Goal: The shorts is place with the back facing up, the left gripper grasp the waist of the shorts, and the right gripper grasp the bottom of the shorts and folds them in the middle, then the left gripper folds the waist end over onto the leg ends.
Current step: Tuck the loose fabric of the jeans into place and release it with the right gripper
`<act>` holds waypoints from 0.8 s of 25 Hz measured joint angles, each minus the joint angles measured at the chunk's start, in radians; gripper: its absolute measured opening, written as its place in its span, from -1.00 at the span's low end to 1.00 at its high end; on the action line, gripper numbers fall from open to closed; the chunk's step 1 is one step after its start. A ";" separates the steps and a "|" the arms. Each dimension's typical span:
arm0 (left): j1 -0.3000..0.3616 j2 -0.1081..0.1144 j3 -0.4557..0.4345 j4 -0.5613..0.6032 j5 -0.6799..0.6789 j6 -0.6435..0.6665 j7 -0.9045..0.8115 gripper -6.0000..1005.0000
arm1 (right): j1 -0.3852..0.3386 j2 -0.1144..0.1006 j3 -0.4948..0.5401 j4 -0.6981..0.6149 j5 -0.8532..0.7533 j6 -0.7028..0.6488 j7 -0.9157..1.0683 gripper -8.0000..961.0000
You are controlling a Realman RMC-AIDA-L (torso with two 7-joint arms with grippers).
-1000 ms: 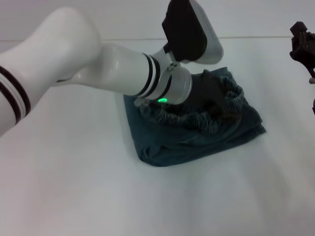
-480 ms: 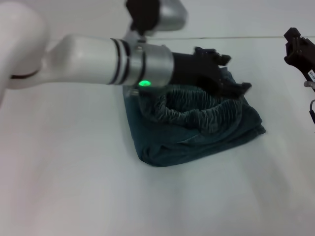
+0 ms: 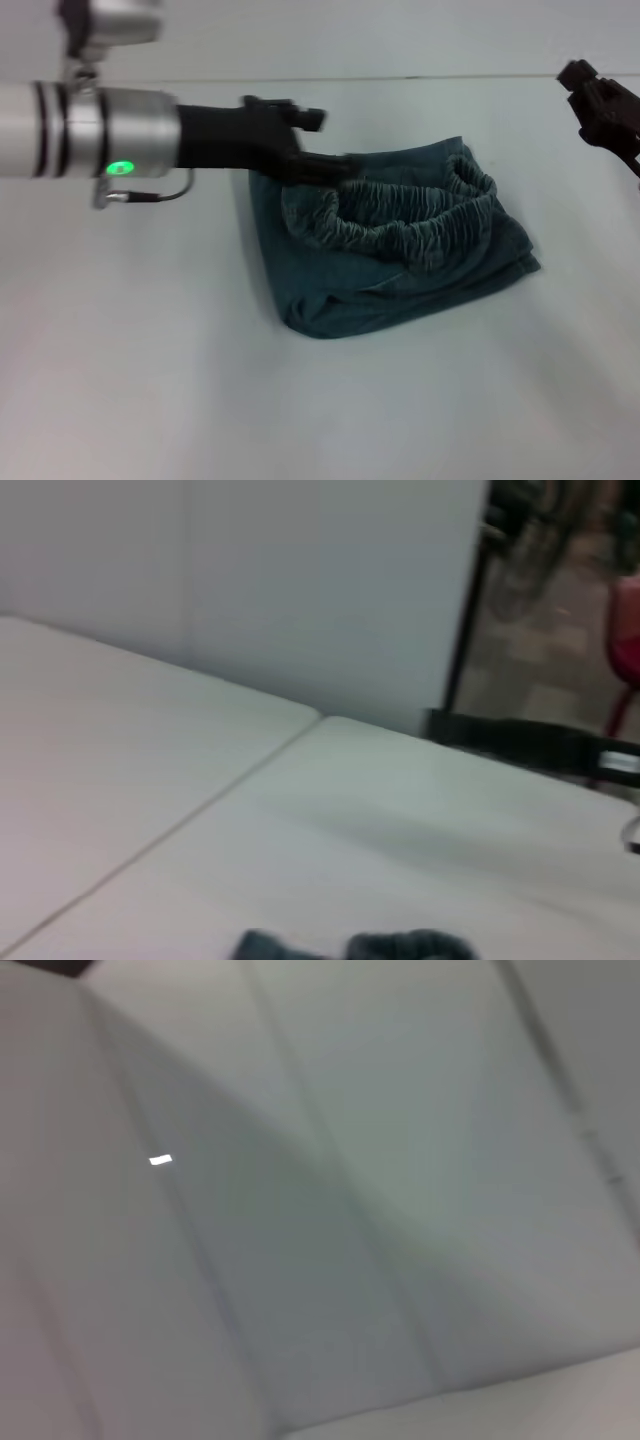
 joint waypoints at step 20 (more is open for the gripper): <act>0.247 -0.021 -0.206 -0.019 0.031 0.326 0.057 0.69 | 0.264 -0.074 -0.527 -0.933 -0.703 -0.397 1.095 0.16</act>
